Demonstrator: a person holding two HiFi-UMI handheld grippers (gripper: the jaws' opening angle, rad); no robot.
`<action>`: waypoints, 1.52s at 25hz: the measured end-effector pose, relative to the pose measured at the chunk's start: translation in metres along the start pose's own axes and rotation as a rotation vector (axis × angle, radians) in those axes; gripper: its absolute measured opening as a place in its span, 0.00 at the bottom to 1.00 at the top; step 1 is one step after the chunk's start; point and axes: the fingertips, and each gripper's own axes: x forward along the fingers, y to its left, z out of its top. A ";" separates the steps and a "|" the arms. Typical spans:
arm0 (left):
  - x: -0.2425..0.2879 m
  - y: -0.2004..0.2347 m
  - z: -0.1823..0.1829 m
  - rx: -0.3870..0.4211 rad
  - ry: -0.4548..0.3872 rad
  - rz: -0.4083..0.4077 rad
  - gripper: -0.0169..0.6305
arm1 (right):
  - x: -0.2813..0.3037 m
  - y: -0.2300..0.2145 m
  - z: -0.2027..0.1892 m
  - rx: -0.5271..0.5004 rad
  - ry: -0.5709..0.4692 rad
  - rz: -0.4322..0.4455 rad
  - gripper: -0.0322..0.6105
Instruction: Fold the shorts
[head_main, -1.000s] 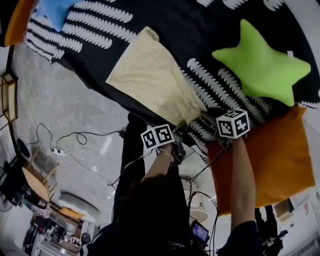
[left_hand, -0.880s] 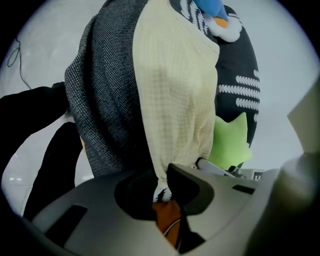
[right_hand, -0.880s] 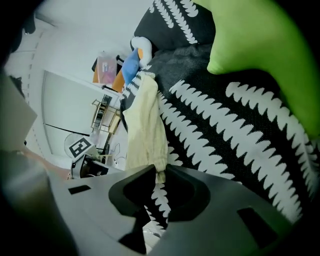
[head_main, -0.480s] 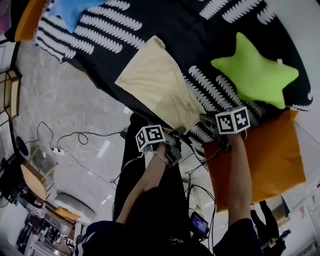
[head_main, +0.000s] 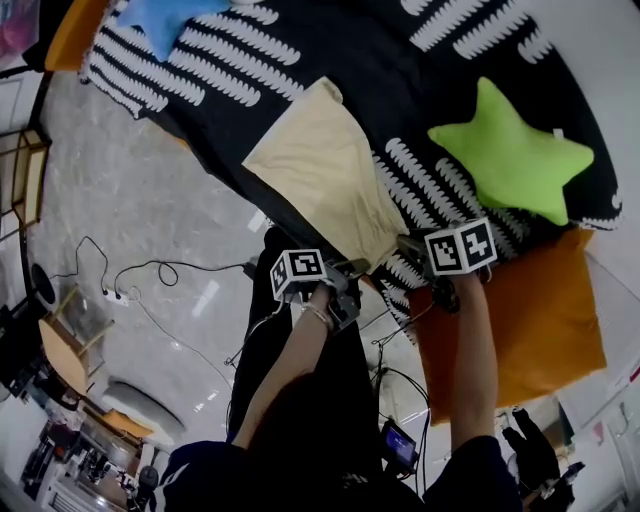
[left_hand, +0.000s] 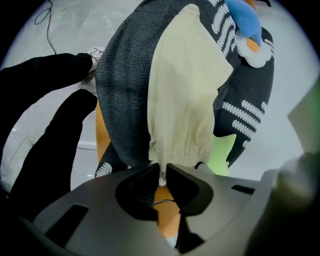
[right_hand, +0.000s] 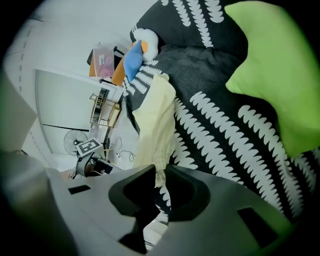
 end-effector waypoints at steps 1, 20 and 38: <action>-0.001 -0.004 -0.001 -0.002 -0.008 -0.014 0.10 | -0.002 0.002 0.002 -0.003 -0.002 -0.005 0.17; -0.094 -0.085 0.086 -0.120 -0.125 -0.247 0.08 | -0.001 0.081 0.114 0.352 -0.089 0.158 0.16; -0.168 -0.089 0.302 0.124 -0.245 0.026 0.29 | 0.150 0.100 0.281 1.203 -0.346 0.204 0.16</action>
